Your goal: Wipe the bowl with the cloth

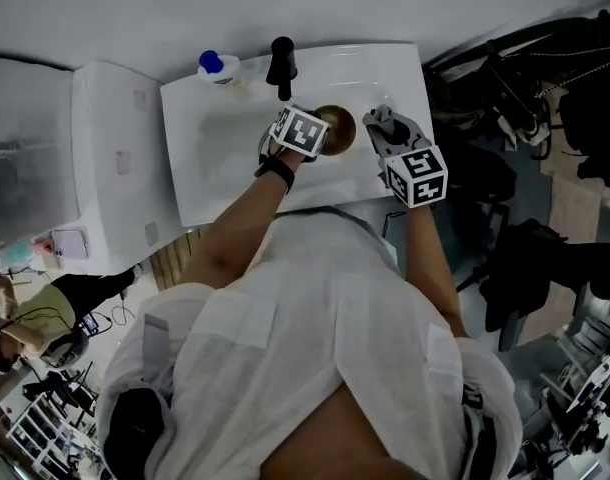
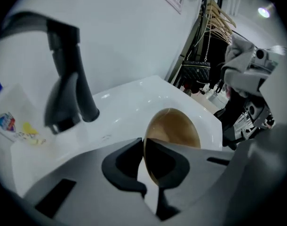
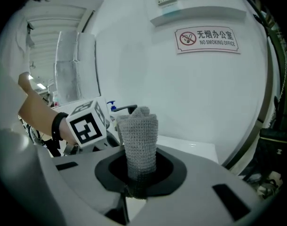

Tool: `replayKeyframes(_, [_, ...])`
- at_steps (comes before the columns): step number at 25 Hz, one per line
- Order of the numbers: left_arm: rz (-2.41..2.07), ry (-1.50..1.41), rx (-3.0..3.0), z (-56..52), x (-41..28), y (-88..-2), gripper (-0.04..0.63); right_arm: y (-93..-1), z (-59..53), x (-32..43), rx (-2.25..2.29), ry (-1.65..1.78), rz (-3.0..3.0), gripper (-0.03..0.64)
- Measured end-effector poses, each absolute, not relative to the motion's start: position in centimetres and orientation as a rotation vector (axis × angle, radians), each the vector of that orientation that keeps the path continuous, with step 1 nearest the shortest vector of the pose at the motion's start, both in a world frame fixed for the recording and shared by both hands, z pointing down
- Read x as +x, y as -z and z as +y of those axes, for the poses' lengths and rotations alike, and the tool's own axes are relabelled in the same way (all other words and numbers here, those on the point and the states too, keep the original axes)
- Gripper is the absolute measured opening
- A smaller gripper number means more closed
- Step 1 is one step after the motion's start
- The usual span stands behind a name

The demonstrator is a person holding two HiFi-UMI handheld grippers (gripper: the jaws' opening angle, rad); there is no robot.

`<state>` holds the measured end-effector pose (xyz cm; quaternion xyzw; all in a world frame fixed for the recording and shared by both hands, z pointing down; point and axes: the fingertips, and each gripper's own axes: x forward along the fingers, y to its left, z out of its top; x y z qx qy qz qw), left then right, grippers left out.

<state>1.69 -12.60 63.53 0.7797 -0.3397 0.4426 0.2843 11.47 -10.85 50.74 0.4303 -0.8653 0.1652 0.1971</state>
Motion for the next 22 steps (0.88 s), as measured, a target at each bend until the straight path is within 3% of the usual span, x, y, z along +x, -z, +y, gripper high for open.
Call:
replayKeyframes(15, [-0.746,-1.135,1.850,-9.4,2.9,-74.6,0.025,-47.7,-9.5,13.1,1.269,-0.390,-2.582,0.057])
replayKeyframes(18, [-0.676,-1.071,1.841,-8.7,3.9,-75.0,0.130,-47.4,-9.6,13.4,1.284,-0.400,-2.587,0.057])
replayKeyframes(22, [-0.671,-1.028,1.854,-8.7,3.8,-74.2,0.184,-46.9,-9.9,13.2,1.292,-0.405,-2.604,0.057])
